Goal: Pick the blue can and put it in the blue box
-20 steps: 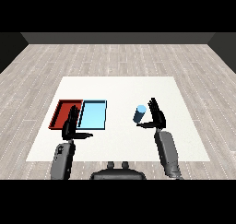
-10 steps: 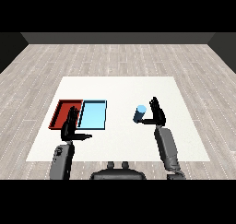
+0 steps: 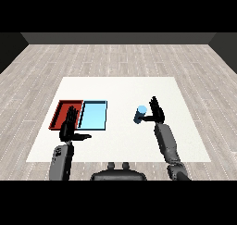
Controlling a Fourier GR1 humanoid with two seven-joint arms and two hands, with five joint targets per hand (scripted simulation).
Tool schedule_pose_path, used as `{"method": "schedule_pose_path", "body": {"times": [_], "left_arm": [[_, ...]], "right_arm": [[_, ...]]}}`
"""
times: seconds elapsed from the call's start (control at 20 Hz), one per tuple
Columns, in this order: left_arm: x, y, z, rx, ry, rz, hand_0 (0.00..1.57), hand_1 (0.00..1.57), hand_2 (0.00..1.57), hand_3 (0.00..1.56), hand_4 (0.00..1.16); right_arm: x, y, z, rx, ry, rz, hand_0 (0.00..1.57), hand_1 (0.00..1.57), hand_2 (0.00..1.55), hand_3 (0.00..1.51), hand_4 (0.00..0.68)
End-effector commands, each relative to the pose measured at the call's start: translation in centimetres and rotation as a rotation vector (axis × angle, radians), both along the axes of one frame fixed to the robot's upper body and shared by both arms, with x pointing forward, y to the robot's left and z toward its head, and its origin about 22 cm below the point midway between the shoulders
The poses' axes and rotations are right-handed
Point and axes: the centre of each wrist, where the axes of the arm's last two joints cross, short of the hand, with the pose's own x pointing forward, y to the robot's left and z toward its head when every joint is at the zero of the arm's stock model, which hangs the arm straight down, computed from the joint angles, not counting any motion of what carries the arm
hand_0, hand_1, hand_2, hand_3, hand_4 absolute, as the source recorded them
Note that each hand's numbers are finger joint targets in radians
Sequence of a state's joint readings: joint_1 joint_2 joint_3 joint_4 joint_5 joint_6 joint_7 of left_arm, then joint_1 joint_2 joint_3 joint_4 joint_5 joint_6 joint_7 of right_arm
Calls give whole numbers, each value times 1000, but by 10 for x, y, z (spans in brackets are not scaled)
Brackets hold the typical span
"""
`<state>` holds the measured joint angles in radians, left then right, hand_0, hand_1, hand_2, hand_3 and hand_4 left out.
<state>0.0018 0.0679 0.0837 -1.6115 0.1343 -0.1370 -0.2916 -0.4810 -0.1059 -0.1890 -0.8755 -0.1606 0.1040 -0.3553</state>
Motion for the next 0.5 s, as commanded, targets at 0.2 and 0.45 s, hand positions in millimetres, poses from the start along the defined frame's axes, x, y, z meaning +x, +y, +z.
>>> {"method": "schedule_pose_path", "body": {"times": [0.2,0.45], "left_arm": [[14,-9,-1,-20,13,6,0,0,0,0,0],[21,-8,-6,-5,7,-12,0,0,0,0,0]], "right_arm": [[0,5,-29,32,46,-1,0,0,0,0,0],[24,30,-19,70,79,20,0,0,0,0,0]]}}
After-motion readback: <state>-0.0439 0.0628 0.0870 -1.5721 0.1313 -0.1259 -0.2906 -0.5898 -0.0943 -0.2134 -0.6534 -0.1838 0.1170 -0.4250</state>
